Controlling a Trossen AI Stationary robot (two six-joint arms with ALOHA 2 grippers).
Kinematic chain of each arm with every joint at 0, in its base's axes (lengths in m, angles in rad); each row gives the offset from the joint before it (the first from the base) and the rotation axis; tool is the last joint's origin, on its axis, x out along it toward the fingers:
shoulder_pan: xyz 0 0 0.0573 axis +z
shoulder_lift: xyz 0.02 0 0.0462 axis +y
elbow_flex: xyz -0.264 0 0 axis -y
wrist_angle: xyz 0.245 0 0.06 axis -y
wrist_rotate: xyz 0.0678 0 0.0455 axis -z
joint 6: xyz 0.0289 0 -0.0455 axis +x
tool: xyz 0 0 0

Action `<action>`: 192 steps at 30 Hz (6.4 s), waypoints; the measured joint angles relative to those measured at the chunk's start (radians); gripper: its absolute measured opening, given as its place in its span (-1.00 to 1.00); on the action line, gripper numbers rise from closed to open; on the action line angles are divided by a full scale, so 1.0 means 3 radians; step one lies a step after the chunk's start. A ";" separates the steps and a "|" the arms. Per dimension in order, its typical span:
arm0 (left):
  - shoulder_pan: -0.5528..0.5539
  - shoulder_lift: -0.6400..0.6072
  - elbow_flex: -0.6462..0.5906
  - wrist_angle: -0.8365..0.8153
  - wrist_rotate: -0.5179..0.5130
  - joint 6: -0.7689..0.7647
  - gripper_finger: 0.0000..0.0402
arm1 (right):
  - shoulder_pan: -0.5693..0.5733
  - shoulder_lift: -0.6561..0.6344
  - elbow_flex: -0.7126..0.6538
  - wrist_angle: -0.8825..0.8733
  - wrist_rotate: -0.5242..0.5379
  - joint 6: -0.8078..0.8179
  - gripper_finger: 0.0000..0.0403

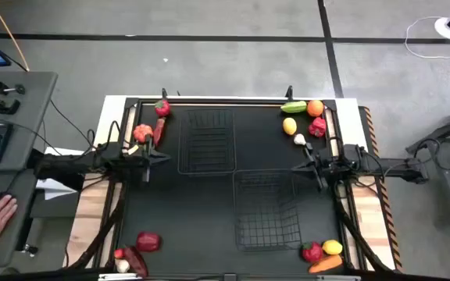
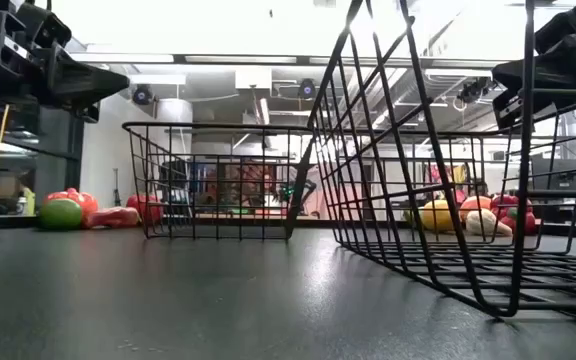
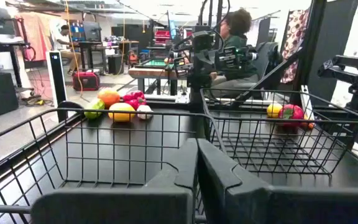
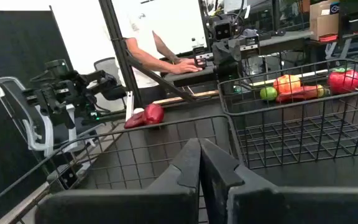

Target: Sort produce into baskets

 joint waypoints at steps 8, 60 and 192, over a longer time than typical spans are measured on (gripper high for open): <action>-0.0001 0.0000 0.0000 -0.0001 0.0001 0.0000 -1.00 | 0.0000 0.0000 0.0000 0.0000 0.0000 0.0000 -1.00; 0.0000 0.0000 -0.0001 -0.0001 0.0001 0.0000 -1.00 | -0.0001 0.0000 0.0000 0.0000 0.0000 0.0000 -1.00; -0.0001 0.0000 0.0000 0.0000 0.0001 0.0000 -1.00 | -0.0241 0.0653 0.0946 0.0298 0.2173 0.1136 -0.95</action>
